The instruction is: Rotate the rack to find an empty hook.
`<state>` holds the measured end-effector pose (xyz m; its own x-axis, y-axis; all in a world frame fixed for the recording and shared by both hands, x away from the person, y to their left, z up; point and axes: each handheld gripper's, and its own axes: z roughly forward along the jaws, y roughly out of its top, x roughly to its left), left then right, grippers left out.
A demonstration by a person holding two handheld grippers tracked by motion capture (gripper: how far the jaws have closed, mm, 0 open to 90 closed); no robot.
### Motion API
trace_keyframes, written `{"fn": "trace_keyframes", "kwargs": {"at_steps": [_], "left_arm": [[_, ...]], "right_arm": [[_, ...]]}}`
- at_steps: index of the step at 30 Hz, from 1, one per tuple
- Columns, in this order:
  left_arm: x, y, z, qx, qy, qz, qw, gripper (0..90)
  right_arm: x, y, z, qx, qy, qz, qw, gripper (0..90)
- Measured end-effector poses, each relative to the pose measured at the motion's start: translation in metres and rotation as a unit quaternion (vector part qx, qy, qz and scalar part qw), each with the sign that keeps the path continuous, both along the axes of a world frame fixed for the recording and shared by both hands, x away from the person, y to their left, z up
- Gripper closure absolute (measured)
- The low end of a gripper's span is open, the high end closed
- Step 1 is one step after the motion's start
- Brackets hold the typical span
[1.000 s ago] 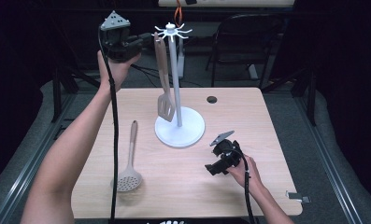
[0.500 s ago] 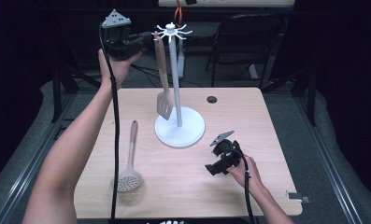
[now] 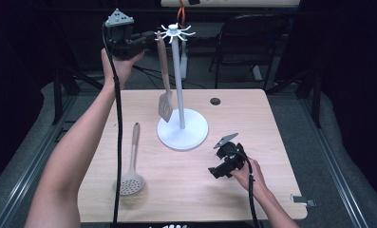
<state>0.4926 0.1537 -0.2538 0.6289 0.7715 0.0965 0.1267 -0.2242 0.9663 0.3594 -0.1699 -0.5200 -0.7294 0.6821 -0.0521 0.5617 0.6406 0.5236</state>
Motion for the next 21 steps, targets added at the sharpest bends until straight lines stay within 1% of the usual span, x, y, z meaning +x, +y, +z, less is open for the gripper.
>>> {"fn": "trace_keyframes", "kwargs": {"at_steps": [15,21], "left_arm": [[0.0043,-0.0012,0.0007,0.003,0.004,0.002,1.0,90.0],[0.0067,-0.0016,0.001,0.001,0.006,0.001,1.0,90.0]], "right_arm": [[0.0005,-0.0002,-0.0001,-0.002,0.003,0.004,1.0,4.9],[0.0004,-0.0001,0.0,-0.005,0.005,0.003,1.0,4.9]]}}
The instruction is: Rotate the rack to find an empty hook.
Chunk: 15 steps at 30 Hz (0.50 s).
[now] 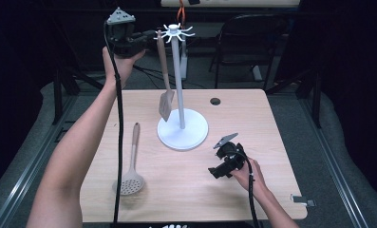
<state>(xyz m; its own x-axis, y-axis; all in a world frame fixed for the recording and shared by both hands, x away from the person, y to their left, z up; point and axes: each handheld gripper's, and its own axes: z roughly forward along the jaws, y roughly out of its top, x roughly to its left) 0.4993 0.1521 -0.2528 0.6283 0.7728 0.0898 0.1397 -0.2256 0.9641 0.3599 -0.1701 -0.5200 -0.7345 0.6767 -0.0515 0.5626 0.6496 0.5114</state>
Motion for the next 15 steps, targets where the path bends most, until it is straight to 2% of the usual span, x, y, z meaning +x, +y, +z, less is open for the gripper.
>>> {"fn": "trace_keyframes", "kwargs": {"at_steps": [2,3,4,5,7,8,9,10,12,15], "left_arm": [[0.001,0.0,0.0,-0.002,0.0,0.0,1.0,90.0],[0.001,0.0,0.0,-0.002,0.001,0.0,1.0,90.0],[0.001,0.0,0.0,-0.002,0.0,0.001,1.0,90.0],[0.001,0.0,0.0,-0.004,0.0,0.001,1.0,90.0],[0.0,0.001,-0.001,-0.008,-0.001,0.002,1.0,89.1],[0.0,0.002,-0.002,-0.011,-0.002,0.005,0.9999,86.3],[-0.001,0.003,-0.002,-0.012,0.0,0.005,0.9999,84.1],[-0.002,0.005,-0.003,-0.019,-0.001,0.006,0.9998,82.7],[-0.004,0.009,-0.005,-0.023,0.002,0.012,0.9997,76.2],[-0.007,0.016,-0.009,-0.025,0.007,0.017,0.9995,71.0]], "right_arm": [[-0.001,0.001,-0.002,0.014,-0.004,-0.007,0.9999,4.9],[0.0,0.0,-0.001,0.003,-0.002,-0.001,1.0,4.9],[0.0,0.001,-0.001,0.003,-0.002,-0.001,1.0,4.9],[-0.001,0.002,-0.003,0.02,-0.005,-0.009,0.9997,4.9],[-0.001,0.002,-0.004,0.021,-0.004,-0.009,0.9997,4.9],[-0.001,0.002,-0.004,0.021,-0.004,-0.009,0.9997,4.9],[0.0,0.001,-0.002,0.008,-0.001,-0.002,1.0,4.9],[0.0,0.002,-0.002,0.015,0.0,-0.002,0.9999,4.9],[0.0,0.001,-0.002,0.014,-0.001,-0.002,0.9999,4.9],[0.0,0.001,-0.001,0.006,-0.002,0.0,1.0,5.0]]}}
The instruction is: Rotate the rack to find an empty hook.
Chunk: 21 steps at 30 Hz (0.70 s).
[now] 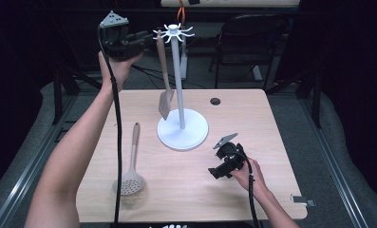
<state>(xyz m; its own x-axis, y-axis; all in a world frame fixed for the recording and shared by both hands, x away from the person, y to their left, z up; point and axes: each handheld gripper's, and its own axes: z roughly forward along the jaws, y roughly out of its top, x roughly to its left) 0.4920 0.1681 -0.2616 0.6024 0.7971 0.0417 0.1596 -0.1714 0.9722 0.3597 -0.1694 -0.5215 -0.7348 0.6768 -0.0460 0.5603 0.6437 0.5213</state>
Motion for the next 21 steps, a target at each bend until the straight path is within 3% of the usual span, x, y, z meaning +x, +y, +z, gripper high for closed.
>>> {"fn": "trace_keyframes", "kwargs": {"at_steps": [5,10,12,16,21], "left_arm": [[-0.006,0.015,-0.009,-0.003,0.011,0.025,0.9996,47.5],[-0.013,0.027,-0.023,0.002,0.023,0.029,0.9993,31.7],[-0.015,0.031,-0.029,0.004,0.033,0.03,0.999,25.0],[-0.021,0.034,-0.043,0.012,0.045,0.036,0.9983,16.3],[-0.031,0.034,-0.063,0.023,0.059,0.027,0.9976,14.0]], "right_arm": [[0.0,0.001,0.0,-0.001,0.0,0.0,1.0,5.0],[-0.001,0.003,-0.001,0.003,0.003,0.0,1.0,4.9],[-0.001,0.003,0.0,-0.008,0.004,0.003,1.0,4.9],[0.0,0.003,-0.001,-0.013,0.005,0.006,0.9999,4.8],[-0.001,0.004,-0.002,-0.011,0.008,0.003,0.9999,4.6]]}}
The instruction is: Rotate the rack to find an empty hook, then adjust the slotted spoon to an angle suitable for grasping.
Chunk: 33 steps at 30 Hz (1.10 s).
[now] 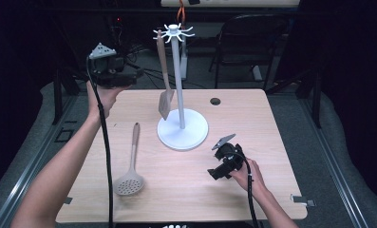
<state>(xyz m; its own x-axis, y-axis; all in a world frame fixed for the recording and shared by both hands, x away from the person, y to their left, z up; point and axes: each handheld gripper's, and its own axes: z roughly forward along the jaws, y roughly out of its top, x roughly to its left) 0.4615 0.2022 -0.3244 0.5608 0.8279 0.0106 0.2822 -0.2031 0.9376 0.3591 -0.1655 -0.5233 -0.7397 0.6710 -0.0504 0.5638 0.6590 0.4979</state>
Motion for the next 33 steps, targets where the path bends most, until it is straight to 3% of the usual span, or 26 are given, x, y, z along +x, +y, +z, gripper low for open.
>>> {"fn": "trace_keyframes", "kwargs": {"at_steps": [6,13,20,23,25,27,30,33], "left_arm": [[-0.011,0.001,-0.027,0.014,0.017,-0.005,0.9997,10.3],[-0.022,0.005,-0.064,0.049,0.048,0.012,0.9976,7.7],[-0.036,0.009,-0.103,0.078,0.091,0.041,0.9919,2.1],[-0.041,0.012,-0.117,0.072,0.101,0.052,0.9908,1.5],[-0.041,0.012,-0.124,0.081,0.112,0.056,0.9888,0.8],[-0.042,0.014,-0.13,0.074,0.121,0.062,0.988,0.2],[-0.042,0.013,-0.141,0.085,0.139,0.065,0.9844,0.2],[-0.046,0.012,-0.152,0.087,0.151,0.068,0.9823,1.7]], "right_arm": [[0.0,0.0,-0.001,-0.002,0.0,0.006,1.0,4.6],[0.0,-0.001,-0.002,-0.006,-0.007,0.007,0.9999,4.8],[-0.001,-0.001,0.0,0.01,-0.005,0.004,0.9999,4.7],[-0.001,-0.002,0.0,0.007,-0.001,0.004,1.0,4.6],[0.0,-0.002,-0.001,0.007,0.001,0.005,1.0,4.6],[-0.001,-0.001,-0.001,0.003,-0.002,0.006,1.0,4.7],[-0.001,0.0,-0.002,-0.005,-0.001,0.012,0.9999,4.7],[-0.001,-0.002,-0.002,-0.005,0.0,0.014,0.9999,4.7]]}}
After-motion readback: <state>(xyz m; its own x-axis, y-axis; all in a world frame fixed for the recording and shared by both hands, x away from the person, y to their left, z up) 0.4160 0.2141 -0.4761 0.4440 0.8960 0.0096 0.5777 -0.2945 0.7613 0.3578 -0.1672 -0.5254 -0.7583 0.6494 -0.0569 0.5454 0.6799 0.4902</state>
